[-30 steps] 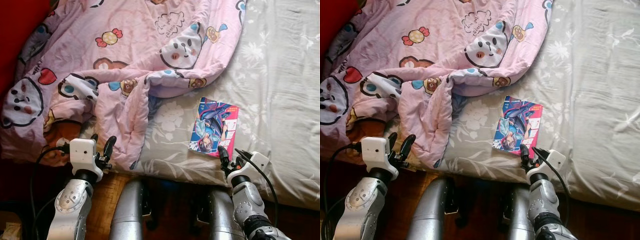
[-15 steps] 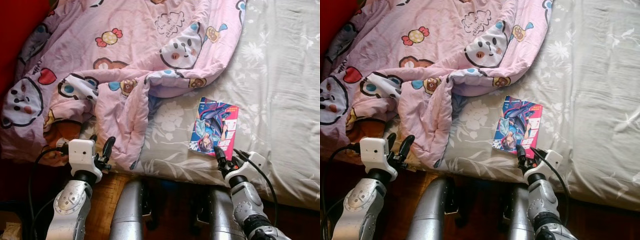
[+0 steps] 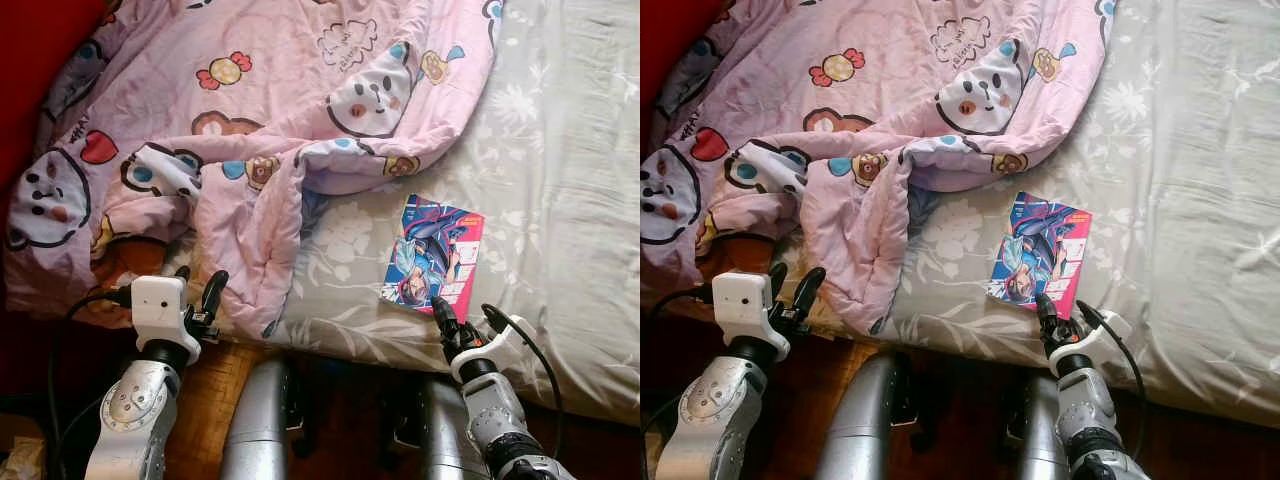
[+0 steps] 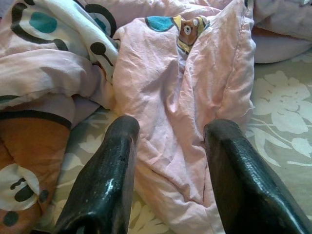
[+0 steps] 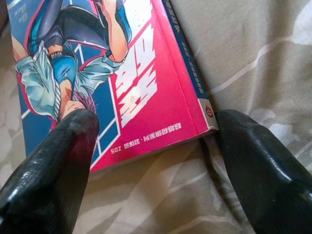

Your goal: Clean up the room

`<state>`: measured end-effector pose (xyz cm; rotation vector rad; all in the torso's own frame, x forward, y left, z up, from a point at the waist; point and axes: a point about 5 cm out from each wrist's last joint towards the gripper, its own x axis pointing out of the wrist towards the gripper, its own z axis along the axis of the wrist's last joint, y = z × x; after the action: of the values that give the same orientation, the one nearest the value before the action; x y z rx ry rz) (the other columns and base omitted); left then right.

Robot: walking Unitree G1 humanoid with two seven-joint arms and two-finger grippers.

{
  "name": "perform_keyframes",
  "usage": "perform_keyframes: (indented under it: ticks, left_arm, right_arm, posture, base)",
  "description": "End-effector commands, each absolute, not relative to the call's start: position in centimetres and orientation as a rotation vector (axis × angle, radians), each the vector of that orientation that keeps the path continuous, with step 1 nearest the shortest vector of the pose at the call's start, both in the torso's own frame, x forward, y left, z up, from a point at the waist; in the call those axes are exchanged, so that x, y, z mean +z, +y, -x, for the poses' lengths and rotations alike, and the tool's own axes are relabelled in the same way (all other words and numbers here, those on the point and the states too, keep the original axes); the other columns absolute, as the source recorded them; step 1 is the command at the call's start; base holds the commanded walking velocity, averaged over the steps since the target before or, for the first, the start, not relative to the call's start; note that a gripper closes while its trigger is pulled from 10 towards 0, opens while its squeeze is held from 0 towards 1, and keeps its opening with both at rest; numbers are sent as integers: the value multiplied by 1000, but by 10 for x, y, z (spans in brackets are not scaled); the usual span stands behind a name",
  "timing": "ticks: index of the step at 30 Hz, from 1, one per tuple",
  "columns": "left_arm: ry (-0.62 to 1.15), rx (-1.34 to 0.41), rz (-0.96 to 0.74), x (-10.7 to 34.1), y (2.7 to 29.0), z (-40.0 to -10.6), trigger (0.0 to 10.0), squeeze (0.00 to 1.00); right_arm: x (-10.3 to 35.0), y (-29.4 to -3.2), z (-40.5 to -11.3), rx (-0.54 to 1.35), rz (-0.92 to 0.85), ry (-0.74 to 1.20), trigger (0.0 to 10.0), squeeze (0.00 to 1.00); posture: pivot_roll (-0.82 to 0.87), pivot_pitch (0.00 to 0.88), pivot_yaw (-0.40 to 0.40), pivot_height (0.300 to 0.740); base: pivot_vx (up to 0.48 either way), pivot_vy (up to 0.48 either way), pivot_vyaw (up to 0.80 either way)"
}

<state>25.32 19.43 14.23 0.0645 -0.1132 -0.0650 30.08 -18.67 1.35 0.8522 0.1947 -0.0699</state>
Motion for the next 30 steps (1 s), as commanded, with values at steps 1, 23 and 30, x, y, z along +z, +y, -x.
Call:
perform_keyframes:
  ticks: [1, 23, 30]
  left_arm:
    - [-78, -36, -78, 137, 202, -247, 10000, 0]
    - [-54, -41, -95, 138, 202, -238, 10000, 0]
    - [-51, -41, -101, 138, 202, -236, 10000, 0]
  right_arm:
    - [-7, -180, -283, -110, -927, 264, 10000, 0]
    - [-13, -188, -274, -162, -1042, 222, 0, 0]
    - [-13, -187, -274, -147, -1057, 210, 0, 0]
  posture:
    - [263, 594, 88, 637]
    - [288, 635, 103, 637]
    - [291, 638, 104, 637]
  base:
    - [0, 0, 0]
    - [0, 0, 0]
    - [0, 0, 0]
